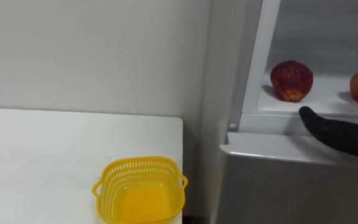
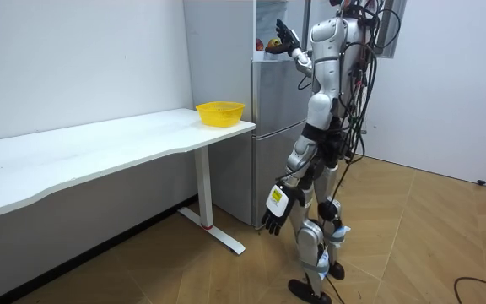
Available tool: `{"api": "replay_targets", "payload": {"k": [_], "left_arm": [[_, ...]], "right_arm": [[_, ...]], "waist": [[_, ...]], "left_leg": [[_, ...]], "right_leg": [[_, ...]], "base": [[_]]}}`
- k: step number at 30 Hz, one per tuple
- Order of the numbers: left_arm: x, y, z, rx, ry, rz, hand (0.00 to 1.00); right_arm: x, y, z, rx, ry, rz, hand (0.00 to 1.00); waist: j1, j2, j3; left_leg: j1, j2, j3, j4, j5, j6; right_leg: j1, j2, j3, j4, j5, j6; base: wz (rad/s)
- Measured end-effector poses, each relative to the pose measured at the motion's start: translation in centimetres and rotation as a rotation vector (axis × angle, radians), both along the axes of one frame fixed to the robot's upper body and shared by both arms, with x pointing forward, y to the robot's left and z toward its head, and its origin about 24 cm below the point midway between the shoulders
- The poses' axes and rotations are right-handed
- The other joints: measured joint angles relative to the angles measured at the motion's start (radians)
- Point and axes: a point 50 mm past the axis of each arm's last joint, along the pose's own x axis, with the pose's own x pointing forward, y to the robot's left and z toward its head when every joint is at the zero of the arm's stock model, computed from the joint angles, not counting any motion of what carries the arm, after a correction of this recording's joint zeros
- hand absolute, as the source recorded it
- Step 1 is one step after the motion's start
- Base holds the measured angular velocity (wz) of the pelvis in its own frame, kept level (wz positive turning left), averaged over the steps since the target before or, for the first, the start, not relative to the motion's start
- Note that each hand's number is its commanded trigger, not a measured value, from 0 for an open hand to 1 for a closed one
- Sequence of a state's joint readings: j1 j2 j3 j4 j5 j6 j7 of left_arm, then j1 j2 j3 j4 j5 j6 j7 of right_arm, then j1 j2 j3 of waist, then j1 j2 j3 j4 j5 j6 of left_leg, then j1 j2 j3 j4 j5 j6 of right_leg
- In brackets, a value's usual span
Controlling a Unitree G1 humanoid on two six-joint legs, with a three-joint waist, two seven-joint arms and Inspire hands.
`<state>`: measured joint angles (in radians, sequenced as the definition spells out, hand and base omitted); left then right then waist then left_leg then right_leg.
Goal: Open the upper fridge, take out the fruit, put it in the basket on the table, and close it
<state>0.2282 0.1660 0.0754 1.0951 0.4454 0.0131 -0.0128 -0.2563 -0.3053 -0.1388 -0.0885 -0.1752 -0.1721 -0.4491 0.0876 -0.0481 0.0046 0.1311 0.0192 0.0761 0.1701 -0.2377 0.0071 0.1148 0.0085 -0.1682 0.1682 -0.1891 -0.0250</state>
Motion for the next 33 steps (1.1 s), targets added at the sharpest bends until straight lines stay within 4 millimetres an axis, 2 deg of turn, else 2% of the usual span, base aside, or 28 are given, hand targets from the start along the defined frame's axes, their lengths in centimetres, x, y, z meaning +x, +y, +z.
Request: {"api": "replay_targets", "payload": {"k": [8, 16, 19, 23, 27, 29, 33], "left_arm": [[0.0, 0.3, 0.0, 0.015, 0.017, 0.003, 0.0], [0.3, 0.4, 0.1, 0.025, 0.011, -0.023, 0.0], [0.2, 0.5, 0.2, 0.026, 0.01, -0.02, 0.0], [-0.1, 0.6, 0.2, 0.021, 0.02, -0.017, 0.0], [-0.3, 0.5, 0.1, 0.005, 0.033, -0.018, 0.0], [-0.3, 0.6, 0.2, 0.0, 0.035, -0.019, 0.0], [-0.2, 0.9, 0.2, -0.001, 0.041, -0.02, 0.0]], "right_arm": [[0.6, -0.4, 0.8, 0.041, 0.004, 0.025, 0.0], [1.2, -0.5, 1.6, 0.029, 0.011, 0.048, 0.0], [1.6, -1.0, 1.4, 0.006, 0.035, 0.028, 0.0], [2.3, -1.4, 1.0, 0.009, 0.069, 0.014, 0.0], [2.8, -1.9, 0.5, 0.024, 0.112, 0.033, 0.0], [3.3, -2.1, 0.1, 0.033, 0.146, 0.042, 0.0], [4.1, -2.2, -0.4, 0.047, 0.207, 0.075, 0.0]], "waist": [[0.003, -0.005, 0.0016], [0.002, -0.01, -0.0007], [0.006, -0.018, 0.0007], [0.003, -0.04, 0.0019], [0.002, -0.055, -0.0042], [0.003, -0.055, -0.0042], [0.003, -0.046, 0.0017]], "left_leg": [[-0.003, -0.001, -0.011, 0.003, 0.0, 0.0], [-0.015, -0.004, -0.023, 0.021, 0.0, 0.0], [-0.015, -0.006, -0.026, 0.027, 0.0, 0.0], [-0.016, -0.009, -0.033, 0.029, 0.001, 0.001], [-0.016, -0.013, -0.04, 0.031, 0.001, 0.001], [-0.016, -0.013, -0.04, 0.031, 0.001, 0.001], [-0.016, -0.012, -0.049, 0.031, 0.001, 0.001]], "right_leg": [[0.002, -0.005, -0.011, 0.0, 0.0, 0.0], [0.004, -0.009, -0.027, 0.0, 0.0, 0.0], [0.002, -0.01, -0.029, 0.001, 0.0, 0.0], [0.001, -0.012, -0.035, -0.001, -0.001, 0.0], [0.006, -0.02, -0.046, -0.003, -0.001, 0.001], [0.007, -0.021, -0.046, -0.001, -0.001, 0.002], [0.013, -0.022, -0.051, 0.001, -0.001, 0.002]], "base": [[0.04], [0.03], [0.02], [0.03], [0.06], [0.02], [0.02]]}}
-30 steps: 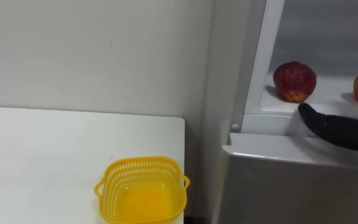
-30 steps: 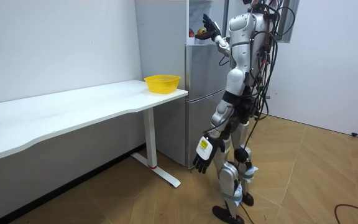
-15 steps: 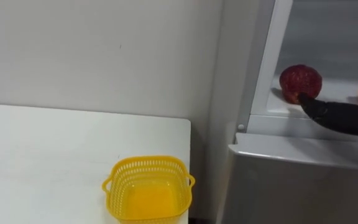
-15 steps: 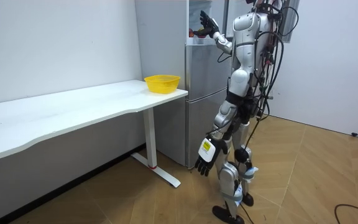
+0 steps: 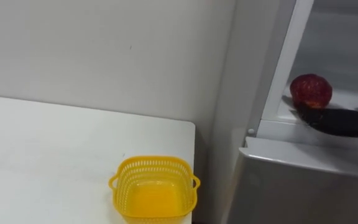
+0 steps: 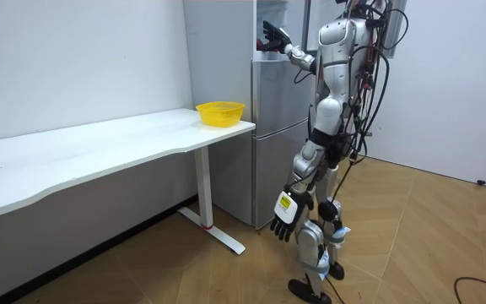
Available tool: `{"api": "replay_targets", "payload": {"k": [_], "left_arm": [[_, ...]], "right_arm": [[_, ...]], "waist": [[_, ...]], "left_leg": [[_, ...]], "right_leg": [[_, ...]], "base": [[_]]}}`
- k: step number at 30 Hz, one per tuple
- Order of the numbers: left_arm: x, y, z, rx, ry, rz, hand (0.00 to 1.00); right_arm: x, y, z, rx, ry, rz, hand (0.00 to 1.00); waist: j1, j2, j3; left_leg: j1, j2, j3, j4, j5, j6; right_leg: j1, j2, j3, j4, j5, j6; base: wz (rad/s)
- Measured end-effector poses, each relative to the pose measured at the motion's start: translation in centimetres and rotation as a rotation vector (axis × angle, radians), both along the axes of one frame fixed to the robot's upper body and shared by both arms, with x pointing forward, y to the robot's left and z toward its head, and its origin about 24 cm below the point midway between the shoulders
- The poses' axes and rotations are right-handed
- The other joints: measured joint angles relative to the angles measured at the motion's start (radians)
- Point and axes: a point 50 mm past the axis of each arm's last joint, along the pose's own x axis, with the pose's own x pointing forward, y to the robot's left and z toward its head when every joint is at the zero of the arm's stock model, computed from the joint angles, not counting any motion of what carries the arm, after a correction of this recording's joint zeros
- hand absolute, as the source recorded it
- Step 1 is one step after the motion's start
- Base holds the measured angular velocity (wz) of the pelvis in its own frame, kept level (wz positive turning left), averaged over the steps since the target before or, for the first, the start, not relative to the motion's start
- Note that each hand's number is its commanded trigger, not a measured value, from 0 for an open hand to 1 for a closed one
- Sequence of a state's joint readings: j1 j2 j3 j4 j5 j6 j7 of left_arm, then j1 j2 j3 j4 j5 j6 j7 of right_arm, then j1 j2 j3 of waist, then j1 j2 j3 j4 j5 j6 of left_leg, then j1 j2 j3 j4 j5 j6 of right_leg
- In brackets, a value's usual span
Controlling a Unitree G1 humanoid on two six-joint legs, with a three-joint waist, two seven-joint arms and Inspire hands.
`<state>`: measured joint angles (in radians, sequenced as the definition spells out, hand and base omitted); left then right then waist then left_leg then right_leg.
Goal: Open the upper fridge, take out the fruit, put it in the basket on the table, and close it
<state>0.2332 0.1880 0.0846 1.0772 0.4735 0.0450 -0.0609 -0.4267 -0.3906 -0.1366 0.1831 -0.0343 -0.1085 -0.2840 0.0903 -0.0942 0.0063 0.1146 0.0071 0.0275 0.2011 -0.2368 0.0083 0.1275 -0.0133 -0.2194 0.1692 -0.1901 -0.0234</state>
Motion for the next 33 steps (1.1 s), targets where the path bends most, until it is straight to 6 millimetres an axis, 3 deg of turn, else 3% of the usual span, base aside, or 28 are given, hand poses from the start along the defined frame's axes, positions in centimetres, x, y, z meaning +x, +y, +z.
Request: {"api": "replay_targets", "payload": {"k": [5, 12, 18, 21, 22, 23, 24, 25, 27, 33], "left_arm": [[0.0, 0.2, 0.1, -0.008, 0.004, 0.0, 0.0], [0.2, 0.2, 0.1, -0.027, 0.007, -0.006, 0.0], [-0.1, 0.4, 0.2, -0.021, 0.013, -0.016, 0.0], [-0.2, 0.4, 0.2, -0.027, 0.025, -0.014, 0.0], [-0.3, 0.4, 0.2, -0.028, 0.028, -0.012, 0.0], [-0.3, 0.5, 0.2, -0.029, 0.03, -0.004, 0.0], [-0.3, 0.6, 0.2, -0.027, 0.03, -0.003, 0.0], [-0.3, 0.7, 0.2, -0.025, 0.031, -0.003, 0.0], [-0.2, 0.8, 0.3, -0.019, 0.037, -0.002, 0.0], [-0.3, 0.9, 0.3, -0.008, 0.057, 0.008, 0.0]], "right_arm": [[0.6, 0.0, 0.2, -0.004, 0.015, 0.016, 0.0], [0.9, 0.2, 0.3, -0.019, 0.032, 0.043, 0.0], [1.3, -0.2, 0.5, -0.088, 0.082, 0.086, 0.0], [1.3, -0.1, 0.4, -0.102, 0.101, 0.105, 0.0], [1.4, -0.1, 0.3, -0.104, 0.104, 0.108, 0.11], [1.4, -0.1, 0.2, -0.102, 0.115, 0.115, 0.62], [1.5, -0.4, 0.0, -0.1, 0.134, 0.122, 0.76], [1.6, -0.5, -0.1, -0.096, 0.144, 0.127, 1.0], [1.7, -0.9, -0.5, -0.087, 0.172, 0.136, 1.0], [2.2, -1.3, -0.4, -0.088, 0.238, 0.168, 1.0]], "waist": [[-0.001, 0.01, -0.0002], [0.001, 0.009, -0.0019], [0.002, 0.008, -0.0116], [0.002, 0.007, -0.0109], [0.001, 0.007, -0.0106], [0.001, 0.005, -0.0098], [0.001, 0.001, -0.0086], [0.002, -0.002, -0.0079], [0.003, -0.007, -0.0047], [0.003, -0.015, -0.0057]], "left_leg": [[-0.001, 0.001, -0.002, 0.001, 0.0, 0.0], [-0.006, -0.001, -0.006, 0.005, 0.0, 0.0], [-0.01, -0.001, -0.008, 0.005, 0.0, 0.0], [-0.002, -0.001, -0.008, 0.005, 0.0, 0.0], [0.0, -0.001, -0.008, 0.005, 0.0, 0.0], [0.001, -0.001, -0.009, 0.006, 0.0, 0.0], [0.001, -0.002, -0.01, 0.007, 0.0, 0.0], [0.001, -0.002, -0.01, 0.007, 0.0, 0.0], [-0.002, -0.002, -0.012, 0.013, 0.0, 0.0], [-0.006, -0.003, -0.012, 0.021, -0.001, 0.001]], "right_leg": [[0.0, 0.001, -0.002, 0.0, 0.0, 0.0], [0.001, 0.003, -0.005, 0.002, 0.0, 0.0], [0.002, 0.005, -0.005, 0.001, 0.0, 0.0], [0.01, 0.005, -0.005, 0.001, 0.0, 0.0], [0.011, 0.005, -0.004, 0.001, 0.0, 0.0], [0.013, 0.005, -0.005, 0.001, 0.0, 0.0], [0.014, 0.004, -0.004, 0.001, 0.0, 0.0], [0.014, 0.003, -0.004, 0.001, 0.0, 0.0], [0.015, 0.003, -0.003, 0.001, 0.0, 0.0], [0.014, 0.003, -0.005, 0.0, 0.0, 0.0]], "base": [[0.01], [0.0], [0.0], [0.0], [0.0], [0.0], [0.0], [0.0], [0.0], [0.0]]}}
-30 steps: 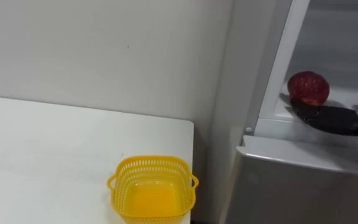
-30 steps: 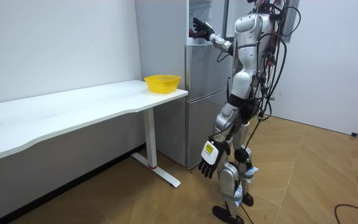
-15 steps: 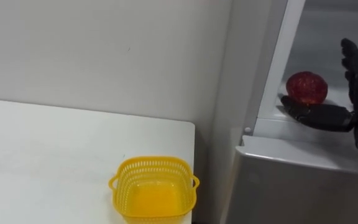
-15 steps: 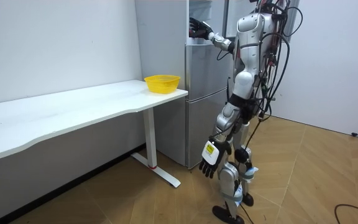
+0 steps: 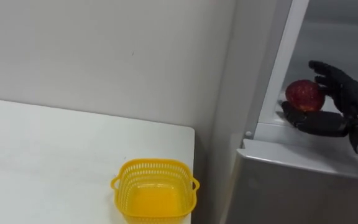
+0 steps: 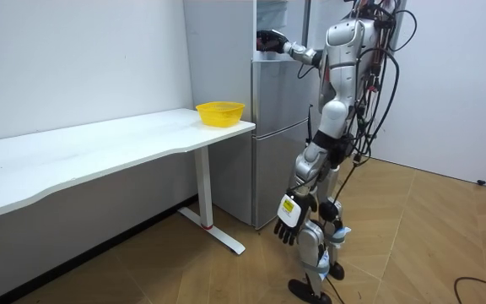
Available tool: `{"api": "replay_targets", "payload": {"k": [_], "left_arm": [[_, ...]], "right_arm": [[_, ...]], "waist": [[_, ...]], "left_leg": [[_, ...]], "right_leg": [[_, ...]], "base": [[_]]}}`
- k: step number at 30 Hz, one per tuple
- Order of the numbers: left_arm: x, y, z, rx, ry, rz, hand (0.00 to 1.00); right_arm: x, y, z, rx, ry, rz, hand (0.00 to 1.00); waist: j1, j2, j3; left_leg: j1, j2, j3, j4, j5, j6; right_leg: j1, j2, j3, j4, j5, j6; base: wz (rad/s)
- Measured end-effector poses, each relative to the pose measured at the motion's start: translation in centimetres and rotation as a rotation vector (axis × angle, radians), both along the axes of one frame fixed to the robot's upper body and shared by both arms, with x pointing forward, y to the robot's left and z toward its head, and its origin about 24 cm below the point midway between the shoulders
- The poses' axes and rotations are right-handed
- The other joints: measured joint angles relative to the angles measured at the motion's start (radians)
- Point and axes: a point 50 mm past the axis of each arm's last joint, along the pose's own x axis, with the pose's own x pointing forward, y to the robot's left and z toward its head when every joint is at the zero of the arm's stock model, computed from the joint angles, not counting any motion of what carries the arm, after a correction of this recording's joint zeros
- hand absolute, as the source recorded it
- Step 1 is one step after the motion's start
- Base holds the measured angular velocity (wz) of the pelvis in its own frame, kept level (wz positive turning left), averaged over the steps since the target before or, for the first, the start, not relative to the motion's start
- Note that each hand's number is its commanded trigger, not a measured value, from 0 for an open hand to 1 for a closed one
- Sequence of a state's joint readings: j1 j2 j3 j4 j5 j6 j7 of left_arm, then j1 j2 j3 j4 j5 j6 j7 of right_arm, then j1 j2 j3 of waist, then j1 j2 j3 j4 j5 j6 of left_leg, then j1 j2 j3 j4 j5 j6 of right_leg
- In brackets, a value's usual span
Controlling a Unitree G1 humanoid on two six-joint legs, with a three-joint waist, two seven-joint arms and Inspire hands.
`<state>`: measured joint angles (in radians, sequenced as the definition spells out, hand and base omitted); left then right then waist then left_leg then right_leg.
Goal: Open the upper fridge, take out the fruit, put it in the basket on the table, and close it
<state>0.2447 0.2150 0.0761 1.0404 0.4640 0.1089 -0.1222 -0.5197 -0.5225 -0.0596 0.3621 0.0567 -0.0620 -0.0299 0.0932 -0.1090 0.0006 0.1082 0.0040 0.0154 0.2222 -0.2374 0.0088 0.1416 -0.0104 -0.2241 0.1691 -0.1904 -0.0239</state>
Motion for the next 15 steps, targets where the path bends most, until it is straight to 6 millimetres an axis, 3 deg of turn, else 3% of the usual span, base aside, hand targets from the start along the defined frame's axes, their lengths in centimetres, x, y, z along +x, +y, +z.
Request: {"api": "replay_targets", "payload": {"k": [8, 15], "left_arm": [[1.4, 0.1, 0.4, 0.012, -0.053, -0.013, 0.0], [1.1, 0.2, 0.4, 0.015, -0.044, -0.01, 0.0]], "right_arm": [[0.2, -0.7, 0.3, -0.011, 0.012, -0.011, 1.0], [0.6, -0.7, 0.6, -0.007, 0.03, -0.012, 1.0]], "waist": [[0.02, 0.002, -0.0009], [0.024, 0.003, -0.0011]], "left_leg": [[0.0, 0.001, 0.0, 0.001, 0.0, 0.0], [0.001, 0.003, 0.0, 0.0, 0.0, 0.0]], "right_leg": [[0.0, 0.004, 0.001, 0.0, 0.0, 0.0], [0.002, 0.005, -0.003, 0.002, 0.0, 0.0]], "base": [[0.0], [0.0]]}}
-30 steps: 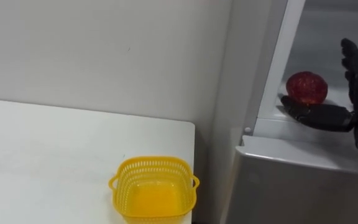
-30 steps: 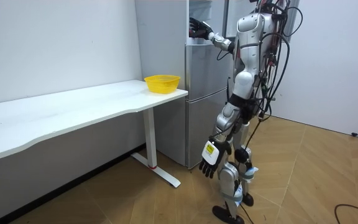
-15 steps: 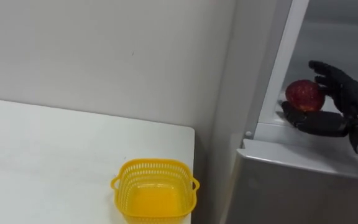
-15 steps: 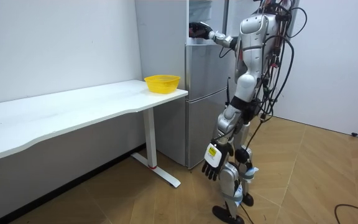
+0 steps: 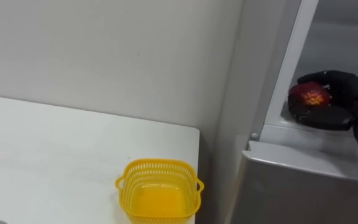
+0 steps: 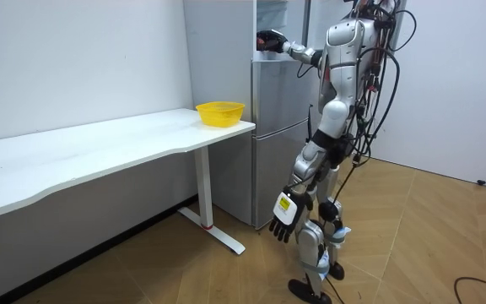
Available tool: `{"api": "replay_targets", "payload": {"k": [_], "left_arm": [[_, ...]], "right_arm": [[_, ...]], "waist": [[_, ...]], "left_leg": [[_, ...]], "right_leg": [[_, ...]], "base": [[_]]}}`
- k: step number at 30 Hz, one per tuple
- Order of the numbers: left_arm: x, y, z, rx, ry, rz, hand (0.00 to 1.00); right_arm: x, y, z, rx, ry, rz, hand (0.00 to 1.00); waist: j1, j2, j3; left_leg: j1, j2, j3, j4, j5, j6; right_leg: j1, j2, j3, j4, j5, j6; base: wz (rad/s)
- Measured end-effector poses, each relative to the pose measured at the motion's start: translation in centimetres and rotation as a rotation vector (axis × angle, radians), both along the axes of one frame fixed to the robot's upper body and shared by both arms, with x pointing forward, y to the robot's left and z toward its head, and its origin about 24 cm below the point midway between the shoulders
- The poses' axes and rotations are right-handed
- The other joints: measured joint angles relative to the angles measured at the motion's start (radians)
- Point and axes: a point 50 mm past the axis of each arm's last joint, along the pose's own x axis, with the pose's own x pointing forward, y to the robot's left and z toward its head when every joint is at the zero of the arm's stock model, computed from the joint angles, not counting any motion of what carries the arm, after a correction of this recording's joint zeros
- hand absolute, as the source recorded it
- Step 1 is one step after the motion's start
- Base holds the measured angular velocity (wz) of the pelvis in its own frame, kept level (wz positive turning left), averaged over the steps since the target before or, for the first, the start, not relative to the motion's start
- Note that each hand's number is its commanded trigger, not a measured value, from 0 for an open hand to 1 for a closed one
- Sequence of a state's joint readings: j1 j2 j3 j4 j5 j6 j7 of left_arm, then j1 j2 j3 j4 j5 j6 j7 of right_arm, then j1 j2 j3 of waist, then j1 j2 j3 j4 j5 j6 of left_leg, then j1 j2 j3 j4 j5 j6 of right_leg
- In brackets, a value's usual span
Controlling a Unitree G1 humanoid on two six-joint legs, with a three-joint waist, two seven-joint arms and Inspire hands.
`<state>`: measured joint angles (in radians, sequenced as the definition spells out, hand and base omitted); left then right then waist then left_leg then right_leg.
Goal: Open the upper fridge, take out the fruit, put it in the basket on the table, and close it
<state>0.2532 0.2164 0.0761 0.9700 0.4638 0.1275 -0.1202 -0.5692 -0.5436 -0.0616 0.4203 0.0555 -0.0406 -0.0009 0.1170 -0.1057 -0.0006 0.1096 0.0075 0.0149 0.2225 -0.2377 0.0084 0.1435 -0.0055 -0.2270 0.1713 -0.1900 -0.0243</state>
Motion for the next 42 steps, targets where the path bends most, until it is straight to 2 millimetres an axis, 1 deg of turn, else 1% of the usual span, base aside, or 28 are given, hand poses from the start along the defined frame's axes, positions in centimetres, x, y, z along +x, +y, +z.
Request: {"api": "replay_targets", "payload": {"k": [7, 11, 16, 19, 23, 25, 27, 28, 30, 31, 33, 34, 35, 36, 37, 39, 41, 42], "left_arm": [[-0.1, 0.0, 0.0, 0.004, 0.009, -0.002, 0.0], [-0.1, 0.0, 0.0, 0.005, 0.011, -0.005, 0.0], [-0.1, 0.0, 0.0, 0.004, 0.007, 0.002, 0.0], [-0.1, -0.1, -0.1, 0.003, 0.007, 0.003, 0.0], [0.1, -0.1, 0.0, 0.007, -0.013, -0.002, 0.0], [0.2, 0.0, 0.0, 0.017, -0.02, -0.003, 0.0], [0.1, 0.0, 0.0, 0.032, -0.032, -0.004, 0.0], [0.0, -0.1, 0.0, 0.034, -0.033, -0.003, 0.0], [-0.2, 0.0, 0.0, 0.047, -0.04, -0.003, 0.0], [-0.4, 0.0, 0.0, 0.049, -0.038, -0.002, 0.0], [-1.0, 0.0, -0.1, 0.059, -0.033, 0.001, 0.0], [-1.2, -0.1, -0.1, 0.059, -0.029, 0.003, 0.0], [-1.5, -0.2, -0.2, 0.061, -0.022, 0.006, 0.0], [-1.5, -0.4, -0.3, 0.064, -0.03, 0.008, 0.0], [-1.6, -0.6, -0.3, 0.064, -0.033, 0.01, 0.0], [-1.7, -1.7, -0.7, 0.05, -0.039, 0.022, 0.0], [-2.0, -2.5, -1.0, 0.028, -0.035, 0.028, 0.0], [-2.1, -2.9, -1.1, 0.017, -0.036, 0.031, 0.0]], "right_arm": [[0.0, -0.1, -0.1, 0.007, 0.009, -0.001, 1.0], [0.0, 0.0, 0.0, 0.017, 0.003, 0.0, 1.0], [-0.1, 0.4, 0.4, 0.008, -0.017, 0.015, 1.0], [-0.3, 0.8, 0.8, 0.004, -0.038, 0.021, 1.0], [-1.1, 1.4, 1.2, -0.04, -0.09, 0.004, 1.0], [-1.6, 2.1, 1.2, -0.055, -0.125, -0.003, 1.0], [-2.6, 3.0, 1.0, -0.045, -0.168, 0.003, 1.0], [-2.9, 3.1, 0.9, -0.041, -0.178, -0.003, 1.0], [-4.5, 3.8, 0.7, -0.065, -0.22, -0.005, 1.0], [-4.9, 4.0, 0.6, -0.07, -0.229, 0.002, 1.0], [-6.2, 5.2, 0.0, -0.058, -0.257, 0.031, 1.0], [-6.4, 5.4, -0.4, -0.043, -0.261, 0.031, 1.0], [-7.0, 5.7, -0.9, -0.007, -0.268, 0.022, 1.0], [-7.6, 6.1, -1.4, 0.015, -0.265, 0.021, 1.0], [-7.9, 6.4, -1.6, 0.019, -0.265, 0.021, 1.0], [-9.3, 7.2, -2.2, 0.021, -0.283, 0.013, 1.0], [-9.8, 7.3, -2.3, 0.03, -0.299, 0.003, 1.0], [-10.0, 7.3, -2.1, 0.032, -0.313, -0.004, 1.0]], "waist": [[-0.001, 0.005, -0.0008], [0.0, 0.014, -0.0006], [-0.001, 0.024, -0.0051], [-0.002, 0.033, -0.0049], [-0.006, 0.043, -0.0012], [-0.007, 0.044, -0.0003], [-0.011, 0.044, -0.0009], [-0.011, 0.043, -0.001], [-0.015, 0.047, -0.0026], [-0.018, 0.048, -0.0034], [-0.033, 0.054, -0.0018], [-0.034, 0.056, -0.0003], [-0.032, 0.063, 0.0009], [-0.03, 0.069, -0.0017], [-0.031, 0.074, -0.0021], [-0.031, 0.092, -0.0045], [-0.033, 0.103, -0.0037], [-0.036, 0.107, -0.0059]], "left_leg": [[-0.003, 0.001, -0.003, 0.0, 0.0, 0.0], [-0.002, 0.001, -0.005, -0.003, 0.0, 0.0], [0.005, 0.001, -0.001, -0.004, 0.0, 0.0], [0.007, 0.001, 0.009, -0.004, 0.0, 0.0], [0.006, 0.001, 0.01, -0.004, 0.0, 0.0], [0.006, 0.001, 0.01, -0.007, 0.0, 0.0], [0.006, 0.002, 0.014, -0.009, 0.0, 0.0], [0.006, 0.001, 0.014, -0.011, 0.0, 0.0], [0.005, 0.001, 0.017, -0.019, 0.0, 0.0], [0.006, 0.001, 0.017, -0.019, 0.0, 0.0], [0.012, 0.001, 0.016, -0.019, 0.0, 0.0], [0.016, 0.001, 0.016, -0.02, 0.0, 0.0], [0.023, 0.002, 0.019, -0.025, 0.0, 0.0], [0.025, 0.002, 0.025, -0.026, 0.0, 0.0], [0.024, 0.002, 0.027, -0.026, 0.0, 0.0], [0.022, 0.002, 0.032, -0.035, 0.0, 0.0], [0.021, 0.002, 0.036, -0.037, 0.0, 0.0], [0.019, 0.004, 0.04, -0.037, 0.0, 0.0]], "right_leg": [[0.0, -0.001, -0.011, 0.002, 0.002, -0.002], [0.001, -0.001, -0.013, 0.002, 0.002, -0.002], [-0.002, -0.001, -0.007, 0.002, 0.002, -0.002], [-0.002, 0.0, -0.001, 0.002, 0.002, -0.002], [-0.003, -0.001, -0.001, 0.001, 0.002, -0.002], [-0.004, 0.0, -0.001, 0.0, 0.002, -0.002], [-0.006, 0.0, 0.001, 0.0, 0.002, -0.002], [-0.007, 0.0, 0.001, 0.0, 0.002, -0.002], [-0.012, 0.0, 0.005, -0.002, 0.002, -0.002], [-0.011, 0.0, 0.004, -0.002, 0.002, -0.002], [0.0, 0.0, 0.006, -0.003, 0.002, -0.002], [0.003, 0.001, 0.01, -0.003, 0.002, -0.002], [0.007, 0.003, 0.021, -0.003, 0.001, -0.001], [0.007, 0.004, 0.03, -0.004, 0.001, -0.001], [0.006, 0.004, 0.03, -0.004, 0.001, -0.001], [-0.002, 0.003, 0.034, -0.002, 0.001, 0.0], [-0.004, 0.003, 0.035, -0.001, 0.001, 0.0], [-0.008, 0.004, 0.039, -0.001, 0.001, 0.0]], "base": [[0.01], [0.0], [-0.03], [-0.05], [0.0], [0.0], [0.0], [-0.04], [-0.04], [0.0], [0.0], [-0.04], [-0.1], [-0.11], [-0.08], [-0.06], [-0.08], [-0.06]]}}
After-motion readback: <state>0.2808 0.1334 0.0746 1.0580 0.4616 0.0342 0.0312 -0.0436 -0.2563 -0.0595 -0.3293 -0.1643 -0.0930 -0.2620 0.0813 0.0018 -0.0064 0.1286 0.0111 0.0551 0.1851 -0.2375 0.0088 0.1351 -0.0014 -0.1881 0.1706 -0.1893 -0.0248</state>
